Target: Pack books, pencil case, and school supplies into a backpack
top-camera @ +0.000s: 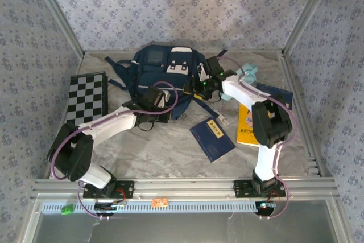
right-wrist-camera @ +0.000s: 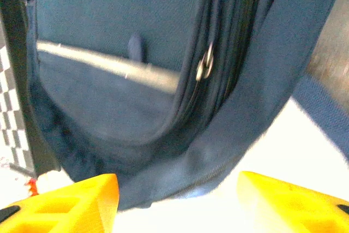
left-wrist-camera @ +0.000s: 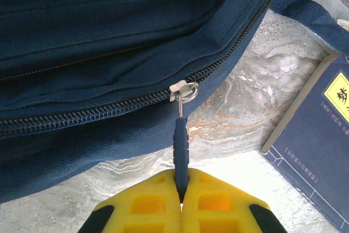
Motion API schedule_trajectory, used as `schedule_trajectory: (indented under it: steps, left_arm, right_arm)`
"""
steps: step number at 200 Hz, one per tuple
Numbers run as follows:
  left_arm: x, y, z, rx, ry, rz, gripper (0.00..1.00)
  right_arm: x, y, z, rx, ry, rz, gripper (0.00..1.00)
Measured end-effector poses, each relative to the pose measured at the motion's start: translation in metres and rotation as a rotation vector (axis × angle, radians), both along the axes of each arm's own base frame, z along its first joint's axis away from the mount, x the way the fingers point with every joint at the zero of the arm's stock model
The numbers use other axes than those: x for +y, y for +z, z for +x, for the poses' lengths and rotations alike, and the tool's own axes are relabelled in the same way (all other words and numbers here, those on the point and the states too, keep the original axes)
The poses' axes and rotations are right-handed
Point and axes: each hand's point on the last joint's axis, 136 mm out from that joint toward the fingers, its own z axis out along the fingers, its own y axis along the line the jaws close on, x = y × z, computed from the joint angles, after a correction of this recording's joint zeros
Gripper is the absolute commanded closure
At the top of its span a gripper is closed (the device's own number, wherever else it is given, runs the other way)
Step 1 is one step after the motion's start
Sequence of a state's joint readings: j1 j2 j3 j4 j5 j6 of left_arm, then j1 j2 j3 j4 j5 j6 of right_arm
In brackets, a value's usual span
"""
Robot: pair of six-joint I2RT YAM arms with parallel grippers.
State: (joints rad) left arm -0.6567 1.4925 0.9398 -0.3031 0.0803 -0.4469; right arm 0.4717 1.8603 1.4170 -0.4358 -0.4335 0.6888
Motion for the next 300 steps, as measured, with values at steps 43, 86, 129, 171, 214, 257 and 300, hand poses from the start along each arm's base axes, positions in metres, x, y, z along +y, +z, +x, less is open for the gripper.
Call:
schedule_trajectory:
  steps: [43, 86, 129, 171, 214, 257, 300]
  left_arm:
    - [0.0, 0.0, 0.0, 0.001, -0.001, 0.0, 1.0]
    - [-0.001, 0.0, 0.001, 0.001, -0.002, -0.001, 1.0]
    - [-0.003, 0.002, 0.004, -0.003, -0.001, -0.002, 1.0]
    - [0.0, -0.001, 0.004, -0.002, 0.007, 0.011, 1.0]
    - [0.02, -0.009, -0.006, 0.003, 0.041, 0.029, 1.0]
    - [0.053, -0.016, -0.012, 0.013, 0.112, 0.029, 1.0]
    - [0.038, -0.007, -0.015, 0.006, 0.058, -0.05, 1.0]
  right_arm:
    - [0.041, -0.005, -0.033, 0.062, -0.043, 0.109, 0.35]
    - [0.05, -0.017, -0.015, 0.08, -0.183, 0.159, 0.39]
    - [0.053, -0.035, -0.005, 0.09, -0.263, 0.15, 0.68]
    - [0.051, -0.043, -0.007, 0.057, -0.247, 0.107, 1.0]
    - [0.046, -0.034, -0.012, 0.017, -0.168, 0.083, 1.0]
    - [0.024, -0.025, -0.008, -0.002, -0.083, 0.079, 1.0]
    - [0.004, -0.022, 0.012, 0.018, -0.066, 0.065, 0.92]
